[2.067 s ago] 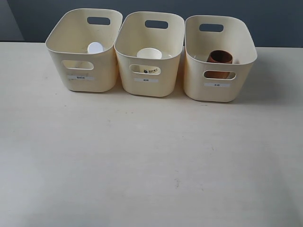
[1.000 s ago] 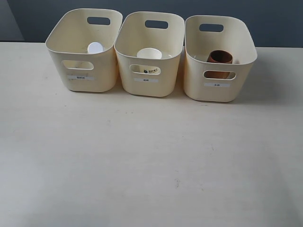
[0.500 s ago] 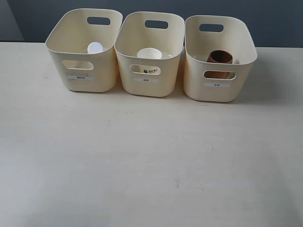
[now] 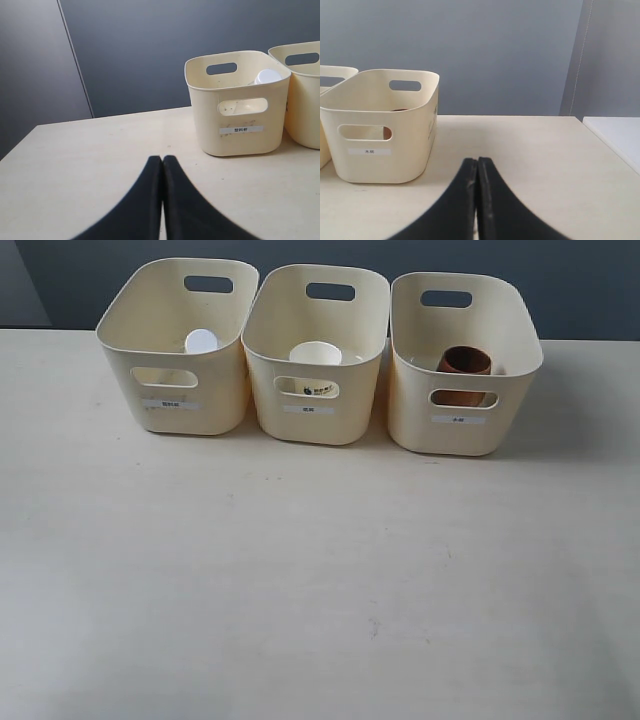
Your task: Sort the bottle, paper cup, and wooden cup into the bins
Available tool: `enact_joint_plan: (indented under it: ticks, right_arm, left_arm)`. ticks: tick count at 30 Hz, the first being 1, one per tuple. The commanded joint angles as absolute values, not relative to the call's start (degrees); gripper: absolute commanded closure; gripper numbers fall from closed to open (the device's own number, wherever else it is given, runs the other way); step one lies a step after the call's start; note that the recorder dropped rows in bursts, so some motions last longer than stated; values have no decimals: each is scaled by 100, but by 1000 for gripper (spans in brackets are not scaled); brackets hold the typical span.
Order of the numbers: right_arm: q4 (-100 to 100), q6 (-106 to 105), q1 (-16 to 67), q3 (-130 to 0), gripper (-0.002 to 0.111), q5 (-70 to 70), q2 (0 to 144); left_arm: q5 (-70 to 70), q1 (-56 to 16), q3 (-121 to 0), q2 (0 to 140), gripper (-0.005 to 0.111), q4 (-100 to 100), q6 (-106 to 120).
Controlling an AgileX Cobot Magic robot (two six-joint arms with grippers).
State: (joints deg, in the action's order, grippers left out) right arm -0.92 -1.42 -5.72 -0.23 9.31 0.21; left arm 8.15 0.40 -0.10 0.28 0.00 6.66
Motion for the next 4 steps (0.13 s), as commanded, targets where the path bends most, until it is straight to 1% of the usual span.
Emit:
enact_joint_plan:
  ticks: [1,4]
  right_arm:
    - [-84,-155,-552,0,109,882,0]
    - [-84,-155,-552,0,109,882,0]
  left_arm:
    - [774,43,0,0,107,0,658]
    - [774,43,0,0,107,0,658]
